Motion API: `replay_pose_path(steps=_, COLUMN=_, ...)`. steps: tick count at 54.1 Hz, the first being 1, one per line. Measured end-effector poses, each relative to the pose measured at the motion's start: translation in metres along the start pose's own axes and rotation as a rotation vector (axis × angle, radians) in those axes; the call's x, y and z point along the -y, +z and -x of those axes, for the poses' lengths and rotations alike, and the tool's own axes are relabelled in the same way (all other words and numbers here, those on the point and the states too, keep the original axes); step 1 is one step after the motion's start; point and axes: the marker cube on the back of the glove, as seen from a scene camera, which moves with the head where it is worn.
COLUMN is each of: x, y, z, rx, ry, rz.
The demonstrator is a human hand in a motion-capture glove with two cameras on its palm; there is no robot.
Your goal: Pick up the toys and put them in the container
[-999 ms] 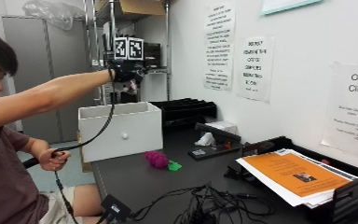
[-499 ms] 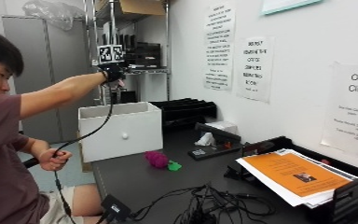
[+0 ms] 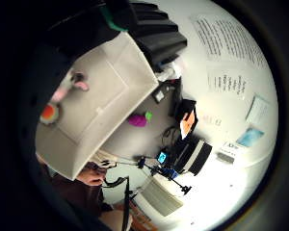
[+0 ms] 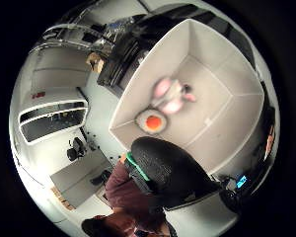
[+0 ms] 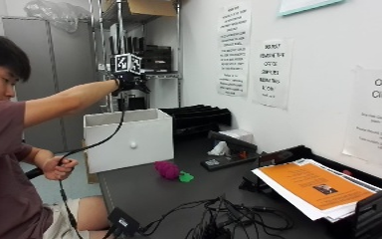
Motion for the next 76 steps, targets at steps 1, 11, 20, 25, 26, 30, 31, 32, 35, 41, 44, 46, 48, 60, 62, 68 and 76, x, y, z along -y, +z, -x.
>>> replay_pose_path(steps=1, x=-0.003, y=-0.001, z=-0.006, rx=0.01, ry=0.022, rz=0.01)
replay_pose_path(steps=11, x=-0.008, y=-0.014, z=-0.05, rx=-0.026, ry=0.129, rz=0.079)
replay_pose_path(steps=20, x=-0.05, y=0.001, z=-0.129, rx=0.019, ry=0.23, rz=0.049)
replay_pose_path(steps=25, x=-0.065, y=0.03, z=-0.167, rx=0.057, ry=0.27, rz=0.052)
replay_pose_path(steps=26, x=-0.066, y=0.038, z=-0.173, rx=0.063, ry=0.276, rz=0.057)
replay_pose_path(steps=30, x=-0.065, y=0.08, z=-0.196, rx=0.085, ry=0.295, rz=0.075)
replay_pose_path(steps=31, x=-0.063, y=0.093, z=-0.201, rx=0.095, ry=0.298, rz=0.078)
replay_pose_path(steps=32, x=-0.06, y=0.106, z=-0.205, rx=0.107, ry=0.299, rz=0.079)
replay_pose_path(steps=35, x=-0.047, y=0.152, z=-0.212, rx=0.161, ry=0.3, rz=0.077)
replay_pose_path(steps=41, x=-0.033, y=0.237, z=-0.215, rx=0.209, ry=0.266, rz=0.132)
replay_pose_path(steps=44, x=-0.03, y=0.278, z=-0.214, rx=0.184, ry=0.245, rz=0.184)
replay_pose_path(steps=46, x=-0.026, y=0.299, z=-0.212, rx=0.17, ry=0.241, rz=0.204)
replay_pose_path(steps=48, x=-0.022, y=0.318, z=-0.21, rx=0.168, ry=0.233, rz=0.197)
replay_pose_path(steps=60, x=-0.021, y=0.345, z=-0.202, rx=0.206, ry=0.255, rz=-0.286)
replay_pose_path(steps=62, x=-0.024, y=0.346, z=-0.198, rx=0.195, ry=0.259, rz=-0.356)
replay_pose_path(steps=68, x=-0.033, y=0.342, z=-0.192, rx=0.094, ry=0.254, rz=-0.489)
replay_pose_path(steps=76, x=-0.037, y=0.334, z=-0.188, rx=0.094, ry=0.269, rz=-0.336)
